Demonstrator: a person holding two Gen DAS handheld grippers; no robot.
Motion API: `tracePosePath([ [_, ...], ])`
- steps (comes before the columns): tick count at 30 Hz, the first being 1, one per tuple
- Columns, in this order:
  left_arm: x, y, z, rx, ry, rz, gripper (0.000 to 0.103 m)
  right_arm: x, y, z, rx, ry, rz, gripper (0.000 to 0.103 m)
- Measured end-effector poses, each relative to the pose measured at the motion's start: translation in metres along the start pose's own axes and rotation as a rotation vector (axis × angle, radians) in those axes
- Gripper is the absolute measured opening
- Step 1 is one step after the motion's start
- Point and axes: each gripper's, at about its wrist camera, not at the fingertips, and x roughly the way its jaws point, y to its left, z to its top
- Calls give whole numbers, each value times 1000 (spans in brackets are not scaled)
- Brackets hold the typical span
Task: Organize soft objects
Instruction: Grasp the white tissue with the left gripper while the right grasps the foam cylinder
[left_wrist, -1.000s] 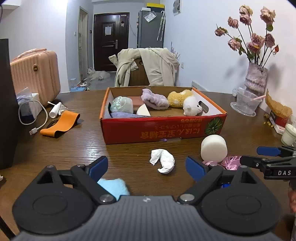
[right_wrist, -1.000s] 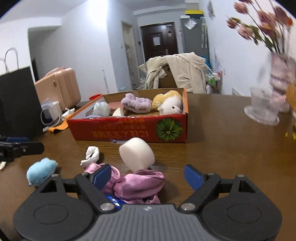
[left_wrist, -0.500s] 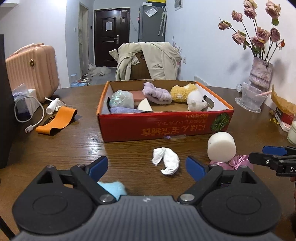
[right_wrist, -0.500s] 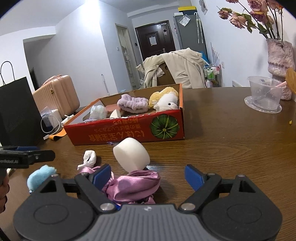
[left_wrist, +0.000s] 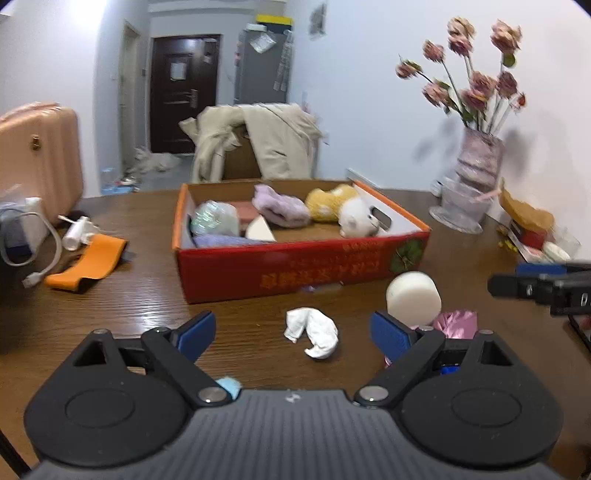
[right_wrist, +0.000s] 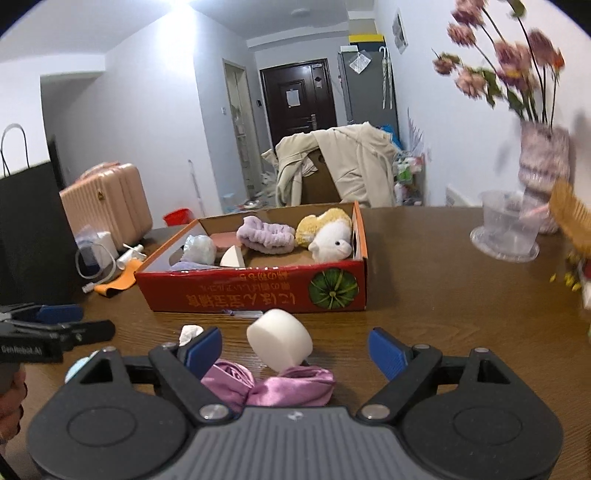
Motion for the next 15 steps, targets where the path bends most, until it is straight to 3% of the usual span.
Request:
tracePosePath([
  [2, 11, 1, 3, -2, 20, -37, 91, 3, 9, 4, -4, 6, -6, 86],
  [5, 39, -10, 14, 21, 55, -94, 80, 19, 13, 10, 5, 31, 18, 85],
  [6, 52, -14, 16, 40, 87, -104, 72, 29, 13, 12, 16, 44, 26, 84],
  [7, 67, -17, 18, 49, 141, -91, 63, 39, 12, 14, 27, 56, 24, 82],
  [10, 94, -18, 14, 49, 200, -87, 58, 65, 12, 15, 14, 103, 1, 79],
  [12, 103, -16, 9, 39, 205, -84, 54, 84, 10, 13, 21, 132, 3, 77],
  [14, 108, -12, 3, 11, 182, -98, 48, 100, 6, 10, 26, 150, -10, 67],
  [15, 111, -11, 1, 9, 188, -101, 34, 106, 5, 8, 27, 155, -13, 62],
])
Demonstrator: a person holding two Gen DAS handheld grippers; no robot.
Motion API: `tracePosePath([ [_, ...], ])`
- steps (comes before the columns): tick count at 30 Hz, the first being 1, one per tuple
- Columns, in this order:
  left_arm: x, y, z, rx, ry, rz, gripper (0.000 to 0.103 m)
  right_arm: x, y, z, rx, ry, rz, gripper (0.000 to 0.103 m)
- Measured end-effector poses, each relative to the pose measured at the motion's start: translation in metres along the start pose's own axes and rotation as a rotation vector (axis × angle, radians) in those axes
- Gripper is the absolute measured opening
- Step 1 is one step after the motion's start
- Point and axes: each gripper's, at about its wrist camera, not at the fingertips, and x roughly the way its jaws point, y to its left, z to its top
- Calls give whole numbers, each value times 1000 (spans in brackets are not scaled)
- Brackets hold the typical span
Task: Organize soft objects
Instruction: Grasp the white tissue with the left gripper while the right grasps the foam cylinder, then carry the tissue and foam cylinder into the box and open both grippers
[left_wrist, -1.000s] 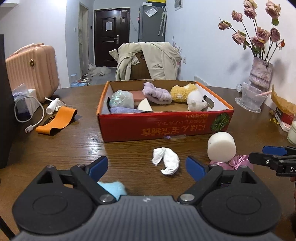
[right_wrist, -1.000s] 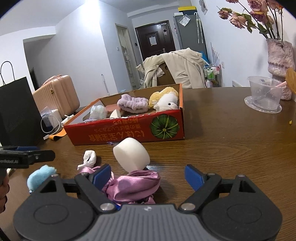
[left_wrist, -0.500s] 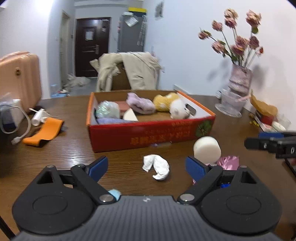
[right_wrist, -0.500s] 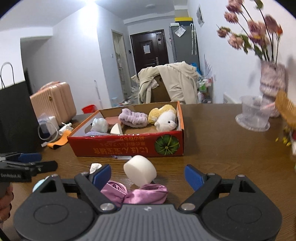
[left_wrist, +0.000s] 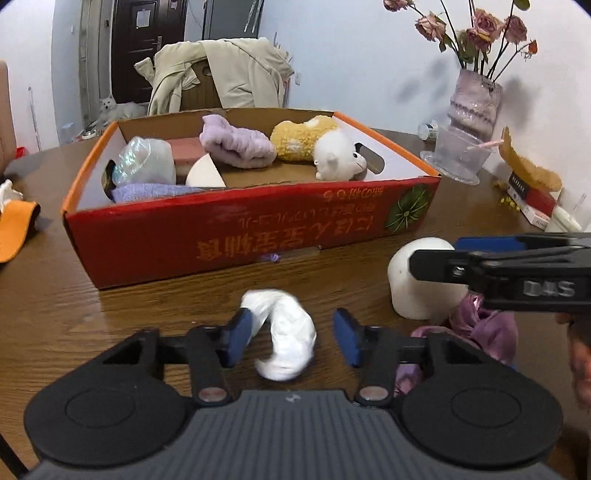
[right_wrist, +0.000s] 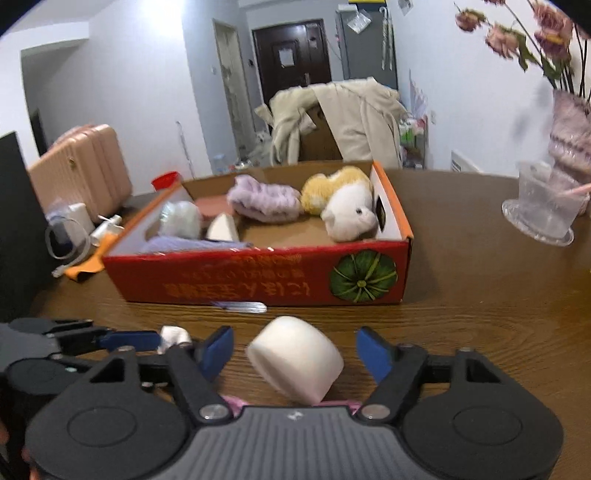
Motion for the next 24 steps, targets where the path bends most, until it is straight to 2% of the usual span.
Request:
tracePosePath([
  [1, 3, 2, -2, 2, 11, 0, 24, 4, -2, -1, 4, 2, 8, 52],
  [3, 4, 4, -3, 10, -16, 5, 19, 8, -3, -3, 1, -13, 25, 47],
  [11, -7, 1, 0, 15, -62, -22, 17, 7, -5, -1, 5, -51, 47, 40],
  [14, -28, -3, 5, 12, -111, -19, 16, -9, -1, 2, -5, -88, 49, 40],
  [17, -59, -7, 6, -40, -136, -63, 16, -38, 4, 2, -12, -153, 71, 40],
  [22, -121, -26, -4, -60, -220, -32, 17, -91, 15, -17, -47, -244, 140, 40],
  [24, -143, -35, -12, -63, -256, -16, 17, -105, 20, -31, -83, -262, 134, 40],
])
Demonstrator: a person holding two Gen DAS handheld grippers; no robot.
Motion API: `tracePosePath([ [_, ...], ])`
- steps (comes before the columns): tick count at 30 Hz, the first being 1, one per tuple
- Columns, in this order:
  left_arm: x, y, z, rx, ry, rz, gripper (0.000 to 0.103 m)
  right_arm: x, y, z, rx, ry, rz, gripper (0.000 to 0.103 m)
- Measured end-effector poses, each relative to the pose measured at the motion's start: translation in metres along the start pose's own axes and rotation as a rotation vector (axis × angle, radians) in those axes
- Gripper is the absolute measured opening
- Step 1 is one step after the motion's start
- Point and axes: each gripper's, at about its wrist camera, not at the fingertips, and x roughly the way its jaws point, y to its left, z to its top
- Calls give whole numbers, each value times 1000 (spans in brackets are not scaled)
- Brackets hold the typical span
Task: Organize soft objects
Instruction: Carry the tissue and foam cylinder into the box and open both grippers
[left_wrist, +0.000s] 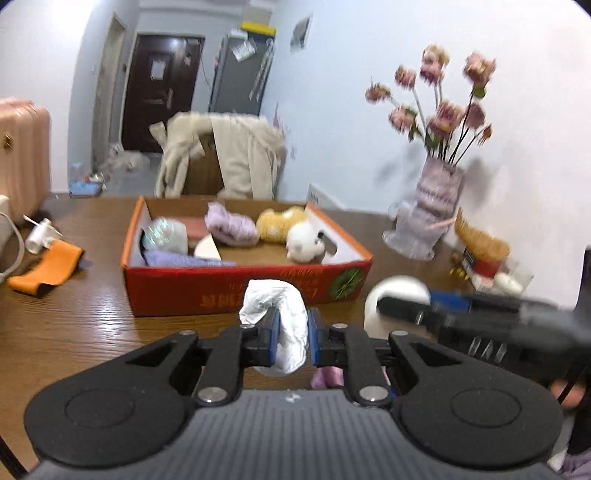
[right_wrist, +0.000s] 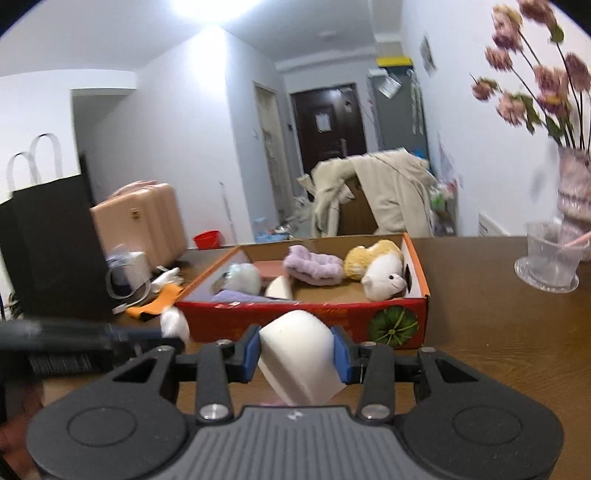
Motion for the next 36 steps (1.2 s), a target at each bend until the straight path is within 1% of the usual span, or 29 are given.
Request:
tracePosePath([
  [2, -14, -9, -3, 4, -8, 30, 17, -10, 1, -10, -3, -4, 14, 40],
  [4, -20, -15, -6, 8, 5, 61, 17, -17, -5, -20, 16, -2, 26, 40],
  [7, -23, -24, -9, 15, 25, 108, 17, -23, -16, -29, 46, 3, 47, 40],
  [11, -20, -31, -9, 11, 33, 134, 17, -25, -28, -31, 63, -2, 60, 40],
  [16, -10, -37, -6, 28, 34, 129, 17, -20, -36, -32, 81, 2, 70, 40],
  [21, 6, -29, -1, 25, 44, 112, 17, -12, -35, -27, 80, 11, 104, 40],
  [24, 18, -23, 12, 48, 43, 89, 17, -5, -34, -15, 65, 5, 106, 40],
  [27, 38, -20, 33, 133, 33, 66, 17, 6, -39, 1, 71, 8, 108, 40],
  [30, 67, -12, 57, 206, 51, 43, 17, 17, -47, 20, 95, 20, 112, 40],
  [32, 91, -2, 73, 236, 65, 26, 17, 27, -52, 38, 107, 29, 120, 40],
  [34, 116, 12, 87, 231, 91, 9, 17, 39, -55, 58, 112, 31, 120, 40],
  [36, 146, 29, 100, 202, 137, -12, 17, 60, -58, 82, 125, 43, 131, 40],
])
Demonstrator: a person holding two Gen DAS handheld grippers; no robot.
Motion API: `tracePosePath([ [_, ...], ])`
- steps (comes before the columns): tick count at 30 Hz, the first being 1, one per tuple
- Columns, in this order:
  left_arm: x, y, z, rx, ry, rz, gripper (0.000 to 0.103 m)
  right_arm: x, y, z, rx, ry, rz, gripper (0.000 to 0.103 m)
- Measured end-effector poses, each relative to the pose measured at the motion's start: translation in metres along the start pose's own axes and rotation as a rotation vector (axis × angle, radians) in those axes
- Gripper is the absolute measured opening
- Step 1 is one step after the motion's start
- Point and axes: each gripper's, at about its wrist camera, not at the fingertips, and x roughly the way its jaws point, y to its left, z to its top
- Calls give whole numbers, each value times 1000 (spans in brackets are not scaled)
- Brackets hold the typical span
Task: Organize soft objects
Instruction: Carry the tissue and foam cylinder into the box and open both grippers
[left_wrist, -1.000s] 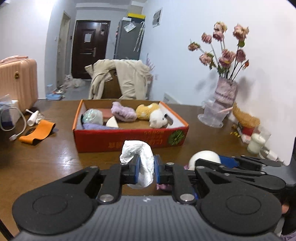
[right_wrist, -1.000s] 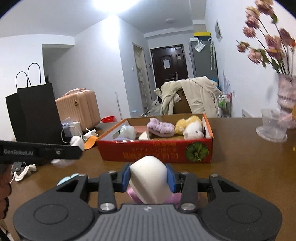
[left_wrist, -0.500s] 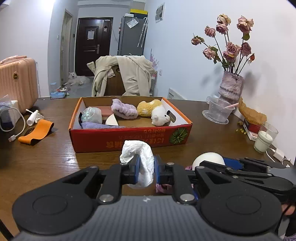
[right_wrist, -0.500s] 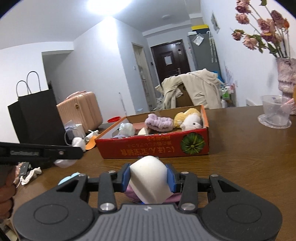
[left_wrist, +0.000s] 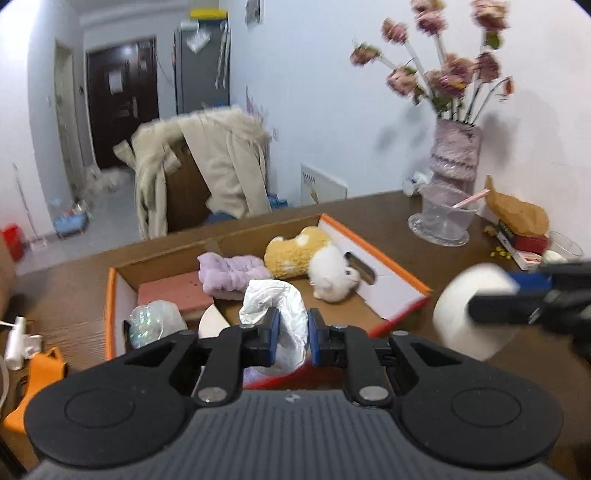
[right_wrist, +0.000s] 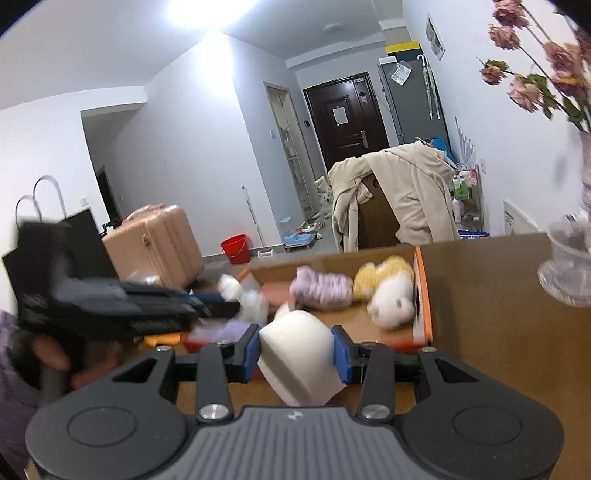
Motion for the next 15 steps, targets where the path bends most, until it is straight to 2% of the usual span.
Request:
tracePosePath([
  [5, 71, 35, 26, -105, 102, -90, 17, 87, -13, 54, 34, 65, -53, 40],
  [8, 113, 43, 27, -99, 163, -70, 19, 155, -31, 72, 60, 166, -106, 40],
  [10, 133, 50, 21, -110, 203, -31, 25, 191, -42, 74, 87, 233, -130, 40],
  [12, 146, 59, 17, -132, 235, -39, 30, 221, -47, 69, 74, 302, -156, 40],
  [15, 144, 67, 14, -145, 223, -57, 50, 247, -55, 58, 65, 362, -203, 45],
])
